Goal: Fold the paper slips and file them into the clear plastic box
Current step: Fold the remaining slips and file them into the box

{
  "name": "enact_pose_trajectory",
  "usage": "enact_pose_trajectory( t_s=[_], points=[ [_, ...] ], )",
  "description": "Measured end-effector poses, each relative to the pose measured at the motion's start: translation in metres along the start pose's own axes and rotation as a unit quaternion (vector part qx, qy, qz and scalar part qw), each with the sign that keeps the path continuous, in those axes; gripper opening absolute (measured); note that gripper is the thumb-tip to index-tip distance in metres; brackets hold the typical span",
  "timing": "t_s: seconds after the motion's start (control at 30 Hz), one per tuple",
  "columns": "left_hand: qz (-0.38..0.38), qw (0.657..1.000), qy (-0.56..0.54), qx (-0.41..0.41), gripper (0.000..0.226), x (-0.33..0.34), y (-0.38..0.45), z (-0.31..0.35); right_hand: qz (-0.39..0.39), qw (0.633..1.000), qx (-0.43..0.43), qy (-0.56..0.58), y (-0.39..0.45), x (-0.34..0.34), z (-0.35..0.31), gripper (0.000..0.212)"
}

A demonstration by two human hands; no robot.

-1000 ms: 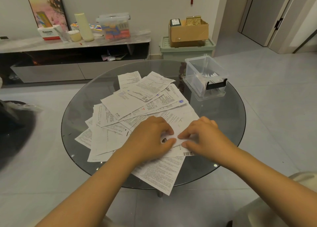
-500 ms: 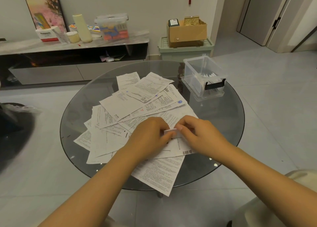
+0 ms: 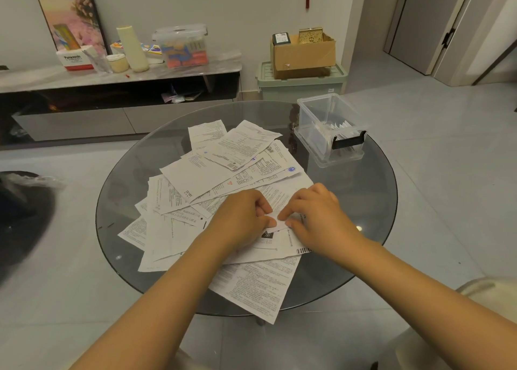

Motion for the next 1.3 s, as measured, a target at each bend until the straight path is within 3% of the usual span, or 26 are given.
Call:
enact_pose_trajectory(
  t_s=[0.2, 0.3, 0.43, 0.5, 0.6, 0.7, 0.8, 0.93, 1.07, 1.3],
  points=[
    [0.003, 1.0, 0.019, -0.004, 0.014, -0.003, -0.001, 0.01, 0.0, 0.998, -0.061, -0.026, -0.006, -0.005, 0.001, 0.029],
    [-0.015, 0.985, -0.157, -0.063, 0.01, -0.009, -0.004, 0.013, 0.067, 0.995, -0.077, -0.006, -0.005, -0.015, 0.0, 0.021],
    [-0.061, 0.921, -0.376, -0.082, 0.008, -0.017, -0.003, 0.024, 0.176, 0.98, -0.091, 0.019, 0.001, -0.041, 0.002, 0.013],
    [-0.068, 0.903, -0.417, -0.08, 0.01, -0.02, 0.001, 0.031, 0.208, 0.973, -0.099, 0.02, 0.005, -0.054, 0.004, 0.012],
    [-0.052, 0.905, -0.416, -0.068, 0.016, -0.026, 0.013, 0.044, 0.225, 0.969, -0.104, 0.003, 0.014, -0.065, 0.01, 0.012],
    [-0.015, 0.919, -0.392, -0.033, 0.025, -0.036, 0.034, 0.063, 0.254, 0.964, -0.072, 0.013, 0.026, -0.079, 0.02, 0.011],
    [0.039, 0.947, -0.316, 0.037, 0.029, -0.046, 0.059, 0.085, 0.314, 0.948, 0.025, 0.047, 0.041, -0.102, 0.039, 0.009],
    [0.038, 0.972, -0.083, 0.217, 0.027, -0.036, 0.096, 0.117, 0.342, 0.922, 0.173, 0.063, 0.061, -0.12, 0.078, 0.012],
    [-0.024, 0.926, 0.147, 0.347, 0.05, -0.017, 0.136, 0.143, 0.331, 0.908, 0.246, 0.072, 0.079, -0.12, 0.102, 0.013],
    [-0.091, 0.871, 0.257, 0.409, 0.049, 0.01, 0.171, 0.154, 0.273, 0.915, 0.295, 0.035, 0.091, -0.11, 0.123, 0.013]
  ],
)
Point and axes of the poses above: each hand's wrist, its own y-axis towards the middle knuckle, its own x-axis out of the palm, z = x × y, the point moved 3 cm from there along y, towards the middle knuckle, and after that the axes turned 1 degree about y, right-handed, at the moved point
